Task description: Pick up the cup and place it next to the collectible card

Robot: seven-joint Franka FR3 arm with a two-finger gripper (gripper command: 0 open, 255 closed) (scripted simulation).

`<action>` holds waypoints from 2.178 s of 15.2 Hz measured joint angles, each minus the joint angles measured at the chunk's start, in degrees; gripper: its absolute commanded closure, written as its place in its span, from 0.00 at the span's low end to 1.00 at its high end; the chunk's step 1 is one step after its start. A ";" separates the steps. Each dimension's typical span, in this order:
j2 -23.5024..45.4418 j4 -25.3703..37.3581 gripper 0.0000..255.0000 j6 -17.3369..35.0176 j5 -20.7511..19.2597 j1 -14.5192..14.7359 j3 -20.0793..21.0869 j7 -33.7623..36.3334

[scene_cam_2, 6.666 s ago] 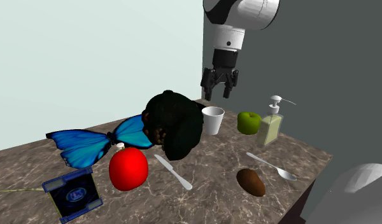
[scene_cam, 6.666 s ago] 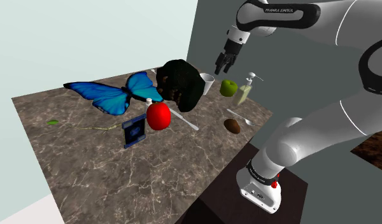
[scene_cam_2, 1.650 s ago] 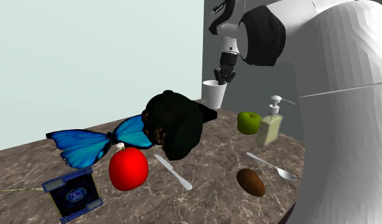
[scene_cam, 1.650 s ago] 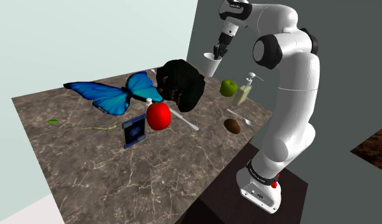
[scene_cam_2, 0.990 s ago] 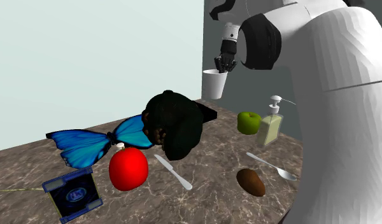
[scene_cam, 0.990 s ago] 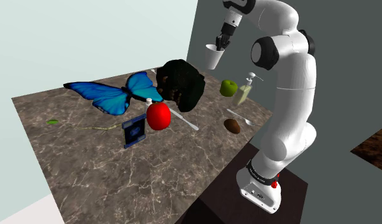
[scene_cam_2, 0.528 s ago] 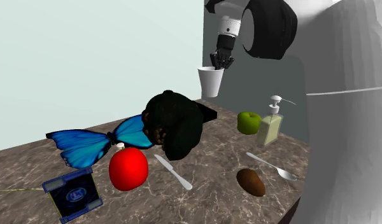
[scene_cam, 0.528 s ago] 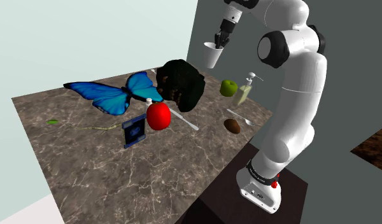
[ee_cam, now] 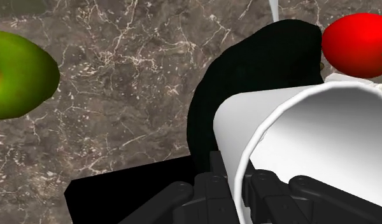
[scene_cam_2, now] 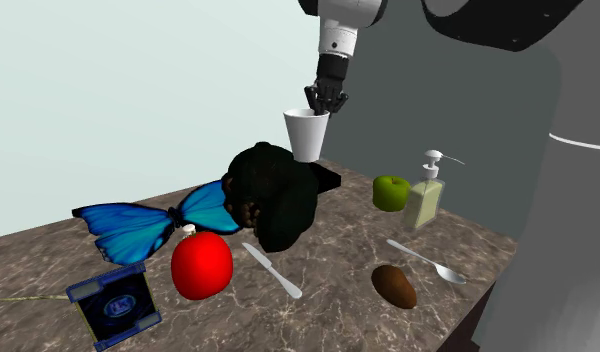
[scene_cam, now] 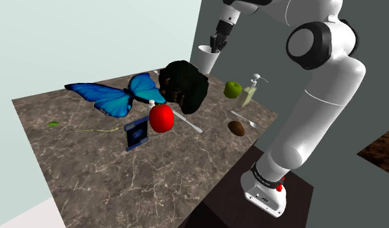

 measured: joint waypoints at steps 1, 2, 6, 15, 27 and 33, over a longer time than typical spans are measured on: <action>-2.06 -2.37 1.00 1.00 -0.79 0.85 0.41 1.27; -3.40 -3.60 1.00 1.20 -1.24 1.72 1.04 2.75; -9.58 -10.56 1.00 3.80 -3.10 4.69 3.64 8.27; -16.88 -19.62 1.00 8.25 -3.64 10.71 11.47 21.35; -19.79 -23.88 1.00 12.39 -2.32 17.47 22.01 37.69; -17.88 -22.56 1.00 14.57 -1.86 20.69 27.02 45.46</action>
